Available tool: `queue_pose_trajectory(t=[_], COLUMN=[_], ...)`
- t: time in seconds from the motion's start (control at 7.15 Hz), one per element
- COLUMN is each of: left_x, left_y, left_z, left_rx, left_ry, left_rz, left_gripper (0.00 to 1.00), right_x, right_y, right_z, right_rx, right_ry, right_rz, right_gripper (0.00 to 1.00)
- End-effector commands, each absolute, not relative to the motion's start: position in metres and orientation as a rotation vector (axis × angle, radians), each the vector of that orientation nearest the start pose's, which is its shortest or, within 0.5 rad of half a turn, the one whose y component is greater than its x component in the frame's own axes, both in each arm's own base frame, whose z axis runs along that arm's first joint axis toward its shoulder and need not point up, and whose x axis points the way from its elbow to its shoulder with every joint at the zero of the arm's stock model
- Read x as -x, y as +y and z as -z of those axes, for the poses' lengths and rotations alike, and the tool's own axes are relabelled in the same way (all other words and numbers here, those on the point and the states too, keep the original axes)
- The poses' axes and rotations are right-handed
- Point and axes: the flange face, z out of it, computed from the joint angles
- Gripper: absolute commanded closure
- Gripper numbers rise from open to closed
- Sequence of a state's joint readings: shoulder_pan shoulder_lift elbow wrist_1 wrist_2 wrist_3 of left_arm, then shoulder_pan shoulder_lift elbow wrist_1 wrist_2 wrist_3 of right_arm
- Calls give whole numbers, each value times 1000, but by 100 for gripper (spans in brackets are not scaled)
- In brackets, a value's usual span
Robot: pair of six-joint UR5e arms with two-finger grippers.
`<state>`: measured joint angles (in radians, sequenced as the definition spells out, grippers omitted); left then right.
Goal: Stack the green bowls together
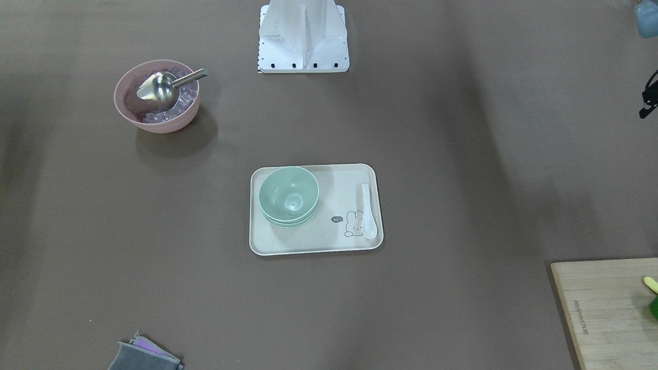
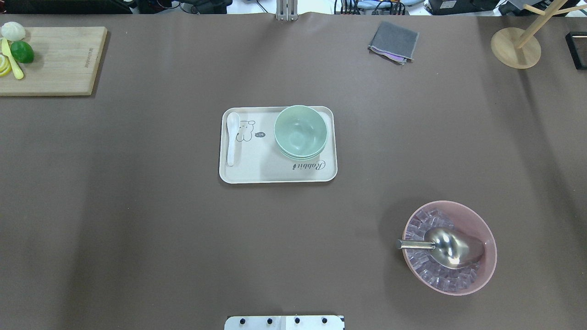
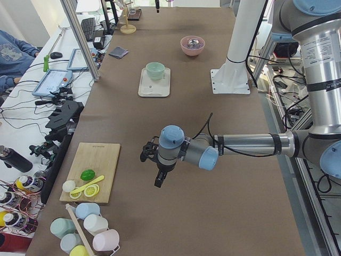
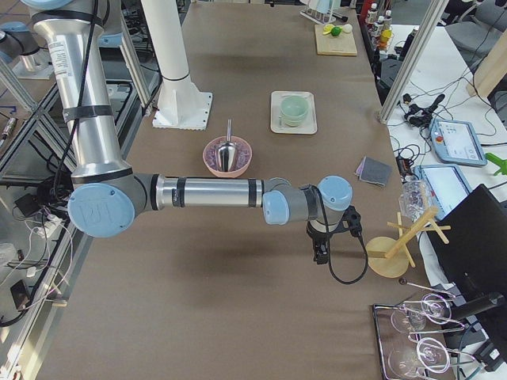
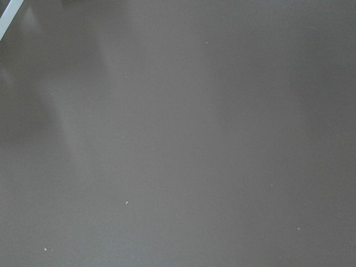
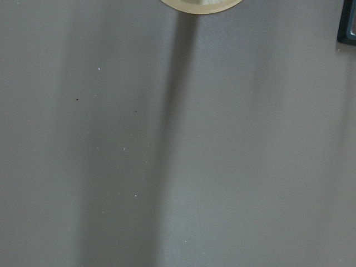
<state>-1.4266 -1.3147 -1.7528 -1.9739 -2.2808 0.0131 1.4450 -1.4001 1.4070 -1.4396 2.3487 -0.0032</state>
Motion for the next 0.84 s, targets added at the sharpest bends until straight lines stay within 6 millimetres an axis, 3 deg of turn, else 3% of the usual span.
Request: queue_pose_trajectory(t=[0.0, 0.28, 0.56, 0.7], left_x=[10, 8, 8, 6], left_y=[-409, -413, -415, -430], left_z=[-634, -639, -634, -624], left_rx=[-284, -278, -287, -310], left_ry=[726, 725, 725, 727], left_rz=[-273, -272, -275, -284], left_gripper=[1, 1, 1, 1], right_x=[17, 19, 19, 22], right_y=[-583, -600, -601, -601], right_z=[-628, -609, -594, -593], right_rx=[-92, -126, -153, -153], right_ry=[-787, -779, -779, -779], right_rz=[192, 206, 215, 222], right_gripper=[0, 0, 0, 0])
